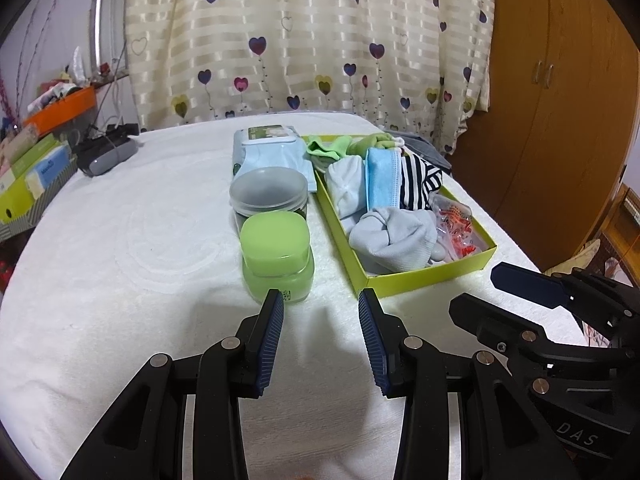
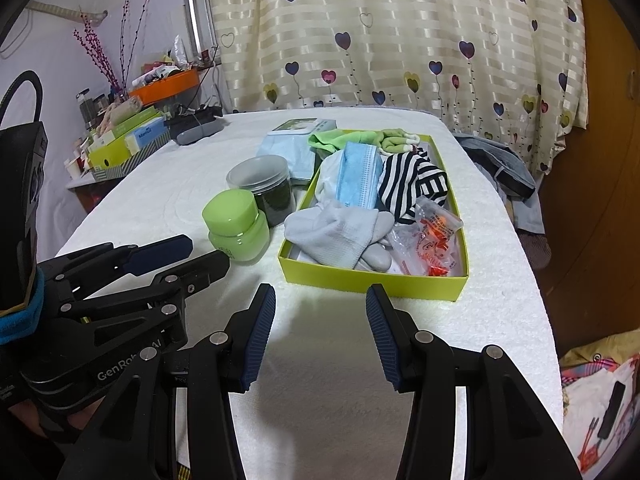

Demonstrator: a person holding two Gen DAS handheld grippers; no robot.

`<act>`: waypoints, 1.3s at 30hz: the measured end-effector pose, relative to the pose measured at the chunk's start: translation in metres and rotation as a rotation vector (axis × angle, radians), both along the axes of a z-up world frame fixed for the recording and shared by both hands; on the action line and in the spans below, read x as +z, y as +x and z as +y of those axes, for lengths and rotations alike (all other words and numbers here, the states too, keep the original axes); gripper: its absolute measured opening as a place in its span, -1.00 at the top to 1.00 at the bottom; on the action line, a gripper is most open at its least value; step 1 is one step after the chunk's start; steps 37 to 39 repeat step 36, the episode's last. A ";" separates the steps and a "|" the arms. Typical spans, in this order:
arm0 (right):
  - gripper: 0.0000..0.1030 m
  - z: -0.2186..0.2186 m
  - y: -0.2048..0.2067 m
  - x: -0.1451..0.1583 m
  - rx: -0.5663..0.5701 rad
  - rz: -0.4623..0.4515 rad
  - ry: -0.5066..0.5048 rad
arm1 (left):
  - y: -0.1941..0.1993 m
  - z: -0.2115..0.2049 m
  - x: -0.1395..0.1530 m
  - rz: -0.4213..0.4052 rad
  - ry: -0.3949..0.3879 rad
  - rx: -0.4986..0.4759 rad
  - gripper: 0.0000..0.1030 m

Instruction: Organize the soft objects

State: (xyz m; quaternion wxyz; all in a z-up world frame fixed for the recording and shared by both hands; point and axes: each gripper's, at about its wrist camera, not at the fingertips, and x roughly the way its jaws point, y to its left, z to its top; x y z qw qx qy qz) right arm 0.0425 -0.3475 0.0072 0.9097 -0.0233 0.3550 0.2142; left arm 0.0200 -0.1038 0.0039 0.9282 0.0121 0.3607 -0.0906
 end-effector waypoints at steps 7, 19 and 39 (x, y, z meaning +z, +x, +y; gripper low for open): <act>0.06 0.002 0.001 0.001 0.007 0.002 -0.003 | 0.000 0.000 0.002 -0.001 0.006 -0.008 0.27; 0.06 0.004 0.006 0.000 0.008 0.008 -0.006 | 0.003 0.000 0.003 0.005 0.006 -0.016 0.27; 0.06 0.004 0.006 -0.001 0.009 0.010 -0.007 | 0.002 -0.003 0.003 0.005 0.002 -0.021 0.27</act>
